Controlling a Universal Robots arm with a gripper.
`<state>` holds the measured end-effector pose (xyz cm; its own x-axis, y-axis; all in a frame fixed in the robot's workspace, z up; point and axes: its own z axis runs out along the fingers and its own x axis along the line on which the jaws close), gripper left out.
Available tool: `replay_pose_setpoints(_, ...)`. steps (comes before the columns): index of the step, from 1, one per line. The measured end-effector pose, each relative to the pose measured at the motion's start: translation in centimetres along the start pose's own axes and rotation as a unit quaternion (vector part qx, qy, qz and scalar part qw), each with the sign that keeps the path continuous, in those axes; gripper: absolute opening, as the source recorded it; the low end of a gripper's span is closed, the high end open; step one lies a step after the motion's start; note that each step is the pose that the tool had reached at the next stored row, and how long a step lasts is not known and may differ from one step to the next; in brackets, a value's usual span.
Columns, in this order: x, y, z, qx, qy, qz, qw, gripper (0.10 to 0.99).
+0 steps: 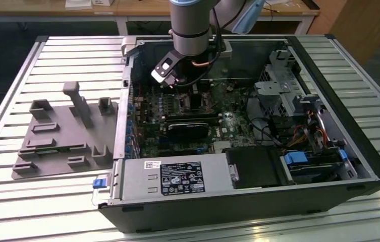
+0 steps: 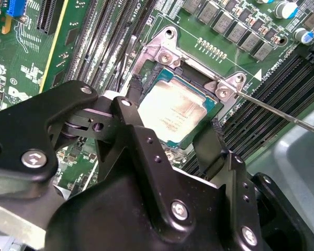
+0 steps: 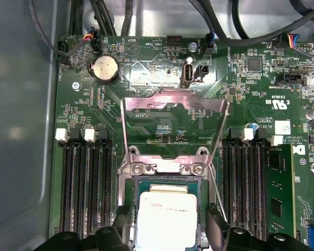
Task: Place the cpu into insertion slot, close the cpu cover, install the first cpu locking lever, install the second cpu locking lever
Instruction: 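Place the cpu into insertion slot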
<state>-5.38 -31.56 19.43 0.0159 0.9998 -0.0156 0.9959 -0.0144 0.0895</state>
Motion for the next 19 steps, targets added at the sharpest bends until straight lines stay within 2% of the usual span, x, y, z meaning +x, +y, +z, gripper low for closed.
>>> replay_pose_setpoints(6, 0.00, 0.00, -0.05, 0.0001, -0.0001, 0.000, 1.0000, 0.659)
replay_pose_setpoints(7, -0.01, 0.00, -0.07, 0.0002, -0.0002, 0.000, 1.0000, 0.596)
replay_pose_setpoints(8, -0.01, 0.00, -0.08, 0.0002, -0.0003, 0.000, 1.0000, 0.596)
replay_pose_setpoints(9, -0.01, 0.00, -0.08, 0.0002, -0.0002, 0.000, 1.0000, 0.529)
replay_pose_setpoints(19, -0.01, 0.01, -0.17, 0.0000, 0.0003, -0.005, 1.0000, 0.529)
